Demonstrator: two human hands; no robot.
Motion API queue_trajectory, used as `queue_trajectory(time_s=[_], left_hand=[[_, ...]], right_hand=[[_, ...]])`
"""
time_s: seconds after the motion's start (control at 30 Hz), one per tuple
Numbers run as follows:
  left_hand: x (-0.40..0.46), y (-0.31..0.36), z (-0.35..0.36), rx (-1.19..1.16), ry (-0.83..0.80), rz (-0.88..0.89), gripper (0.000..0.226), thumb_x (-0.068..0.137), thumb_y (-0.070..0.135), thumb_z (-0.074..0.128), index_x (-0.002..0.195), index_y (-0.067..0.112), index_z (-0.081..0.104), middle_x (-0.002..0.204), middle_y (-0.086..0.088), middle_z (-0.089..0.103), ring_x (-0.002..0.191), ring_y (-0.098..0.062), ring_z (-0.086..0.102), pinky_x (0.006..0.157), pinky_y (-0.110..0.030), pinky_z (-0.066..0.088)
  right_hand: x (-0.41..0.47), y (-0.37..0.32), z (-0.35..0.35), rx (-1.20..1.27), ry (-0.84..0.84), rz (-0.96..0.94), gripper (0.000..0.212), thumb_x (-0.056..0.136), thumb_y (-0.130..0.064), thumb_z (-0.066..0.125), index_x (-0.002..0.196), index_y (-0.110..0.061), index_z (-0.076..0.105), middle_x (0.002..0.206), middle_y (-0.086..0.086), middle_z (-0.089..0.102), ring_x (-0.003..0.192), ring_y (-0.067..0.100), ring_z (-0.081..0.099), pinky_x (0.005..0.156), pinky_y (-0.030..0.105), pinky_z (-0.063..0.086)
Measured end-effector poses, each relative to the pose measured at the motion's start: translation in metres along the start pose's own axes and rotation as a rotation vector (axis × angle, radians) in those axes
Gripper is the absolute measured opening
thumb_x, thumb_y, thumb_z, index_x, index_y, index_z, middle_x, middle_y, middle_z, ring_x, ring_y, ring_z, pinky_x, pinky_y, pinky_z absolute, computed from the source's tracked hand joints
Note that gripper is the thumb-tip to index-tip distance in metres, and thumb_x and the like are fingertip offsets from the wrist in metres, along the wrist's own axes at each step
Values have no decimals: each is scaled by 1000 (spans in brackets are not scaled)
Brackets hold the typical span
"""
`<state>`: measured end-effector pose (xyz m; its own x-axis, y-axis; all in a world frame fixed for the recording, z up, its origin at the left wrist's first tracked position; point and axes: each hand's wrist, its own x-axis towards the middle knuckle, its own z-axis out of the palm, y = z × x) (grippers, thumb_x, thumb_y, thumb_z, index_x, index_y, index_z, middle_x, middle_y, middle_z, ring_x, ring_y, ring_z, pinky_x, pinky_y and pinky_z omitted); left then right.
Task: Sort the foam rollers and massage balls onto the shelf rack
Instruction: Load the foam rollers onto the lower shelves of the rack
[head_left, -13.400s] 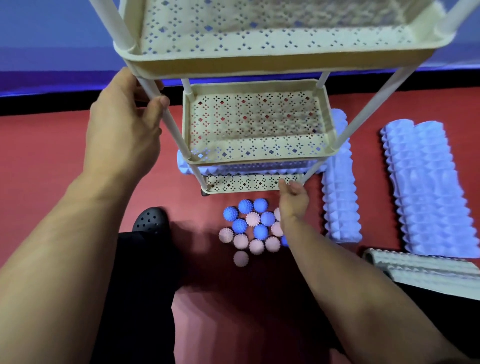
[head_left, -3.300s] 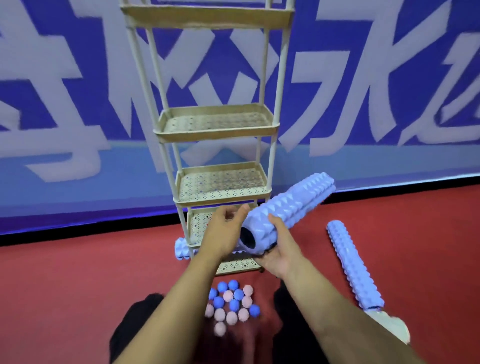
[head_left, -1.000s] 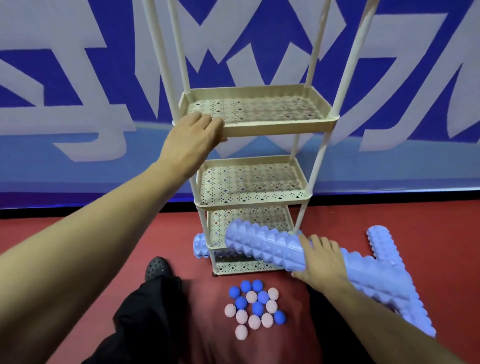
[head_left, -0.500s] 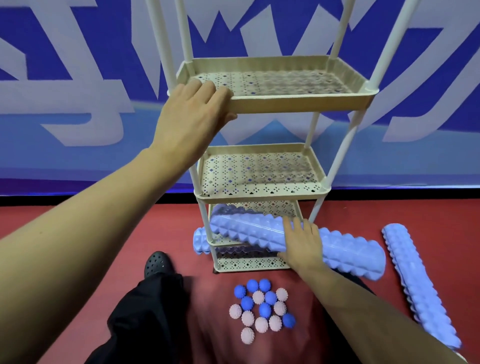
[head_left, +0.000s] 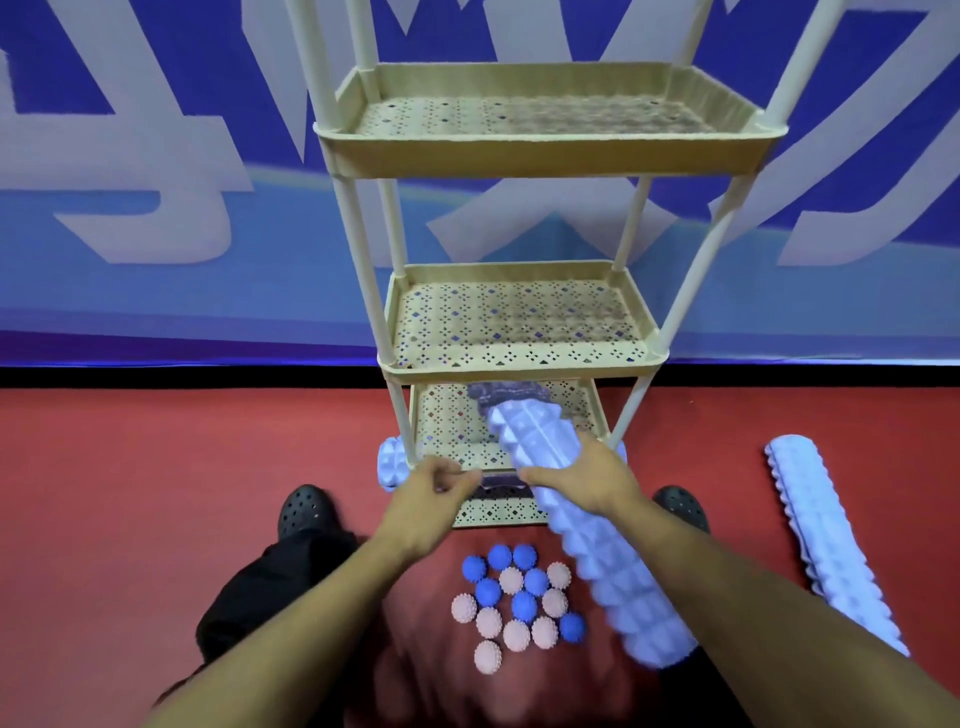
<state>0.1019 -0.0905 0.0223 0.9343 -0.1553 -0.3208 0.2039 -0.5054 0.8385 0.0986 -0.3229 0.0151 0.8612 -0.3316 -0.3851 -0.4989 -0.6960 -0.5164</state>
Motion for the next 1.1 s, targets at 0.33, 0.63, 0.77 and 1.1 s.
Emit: queue_trajectory(time_s=[0.33, 0.63, 0.77, 1.1], left_hand=[[12, -26, 13, -238, -224, -336, 48, 93, 66, 54, 119, 26, 62, 129, -5, 62, 113, -25, 63, 90, -40, 55], [-2, -46, -9, -448, -494, -403, 54, 86, 59, 70, 120, 17, 75, 119, -11, 75, 111, -33, 71, 102, -49, 52], [3, -56, -9, -463, -437, -305, 45, 83, 41, 82, 115, 10, 74, 115, -16, 75, 111, -38, 71, 104, -63, 49], [43, -47, -25, -9, -164, -45, 64, 67, 57, 88, 119, 28, 63, 112, 12, 69, 99, -2, 66, 81, -11, 47]], right_hand=[[33, 5, 42, 821, -68, 380, 140, 23, -95, 74, 131, -8, 56, 121, 6, 68, 104, 25, 69, 96, 41, 55], [31, -28, 61, 1115, -35, 324, 106, 42, -86, 75, 120, -15, 64, 113, 5, 73, 100, 26, 71, 95, 45, 56], [28, -22, 65, 1184, -151, 288, 103, 49, -84, 79, 123, -14, 67, 116, 10, 74, 106, 31, 71, 99, 51, 54], [22, -15, 45, 1136, -449, 254, 59, 74, -49, 85, 114, -8, 71, 95, 8, 76, 95, 29, 72, 94, 55, 56]])
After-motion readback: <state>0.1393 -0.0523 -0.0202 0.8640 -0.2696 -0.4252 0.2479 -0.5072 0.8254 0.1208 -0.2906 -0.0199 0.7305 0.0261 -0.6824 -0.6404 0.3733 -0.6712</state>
